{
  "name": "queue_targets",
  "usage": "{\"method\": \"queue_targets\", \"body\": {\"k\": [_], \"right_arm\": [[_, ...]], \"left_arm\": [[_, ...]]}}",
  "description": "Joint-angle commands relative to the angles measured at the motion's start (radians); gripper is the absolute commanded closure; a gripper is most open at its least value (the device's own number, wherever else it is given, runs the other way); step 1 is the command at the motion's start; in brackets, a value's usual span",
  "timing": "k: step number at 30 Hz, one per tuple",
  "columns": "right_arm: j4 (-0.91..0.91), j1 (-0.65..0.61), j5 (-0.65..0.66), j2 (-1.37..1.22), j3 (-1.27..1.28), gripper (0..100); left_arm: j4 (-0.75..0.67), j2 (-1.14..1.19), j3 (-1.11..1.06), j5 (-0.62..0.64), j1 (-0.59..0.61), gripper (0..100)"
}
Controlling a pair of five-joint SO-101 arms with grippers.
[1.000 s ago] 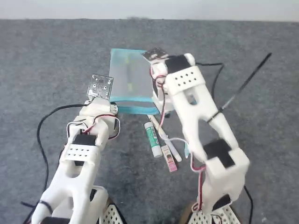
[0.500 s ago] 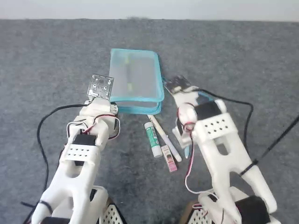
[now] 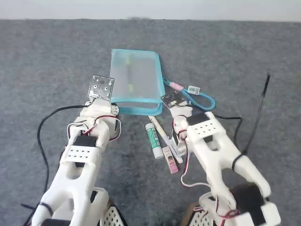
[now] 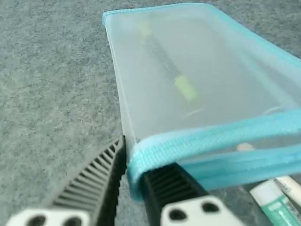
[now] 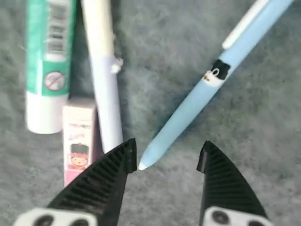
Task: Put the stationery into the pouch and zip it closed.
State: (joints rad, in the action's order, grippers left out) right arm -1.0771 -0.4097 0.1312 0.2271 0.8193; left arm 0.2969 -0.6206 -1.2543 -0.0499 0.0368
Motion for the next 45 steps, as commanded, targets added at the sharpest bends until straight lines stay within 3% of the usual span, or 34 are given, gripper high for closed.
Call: {"method": "queue_targets", "body": {"k": [1, 7, 14, 23, 30, 38, 45], "right_arm": [[0.021, 0.010, -0.014, -0.022, -0.005, 78.9], [0.041, 0.016, -0.014, -0.094, -0.003, 79.4], [0.030, 0.018, 0.025, -0.105, -0.031, 97.7], [-0.059, 0.096, 0.121, -0.082, -0.061, 98.3], [-0.191, 0.180, 0.239, 0.154, -0.078, 98.3], [-0.292, 0.159, 0.238, 0.403, -0.083, 98.3], [-0.363, 0.013, 0.226, 0.426, -0.183, 98.4]], "left_arm": [[-0.015, -0.009, 0.045, 0.008, 0.008, 99], [-0.015, -0.009, 0.045, 0.008, 0.008, 99], [-0.015, -0.009, 0.045, 0.006, 0.008, 99], [-0.015, -0.008, 0.045, 0.006, 0.008, 99], [-0.017, -0.005, 0.047, 0.006, 0.008, 99], [-0.015, -0.005, 0.047, 0.006, 0.006, 99], [-0.015, -0.005, 0.047, 0.006, 0.006, 99]]}}
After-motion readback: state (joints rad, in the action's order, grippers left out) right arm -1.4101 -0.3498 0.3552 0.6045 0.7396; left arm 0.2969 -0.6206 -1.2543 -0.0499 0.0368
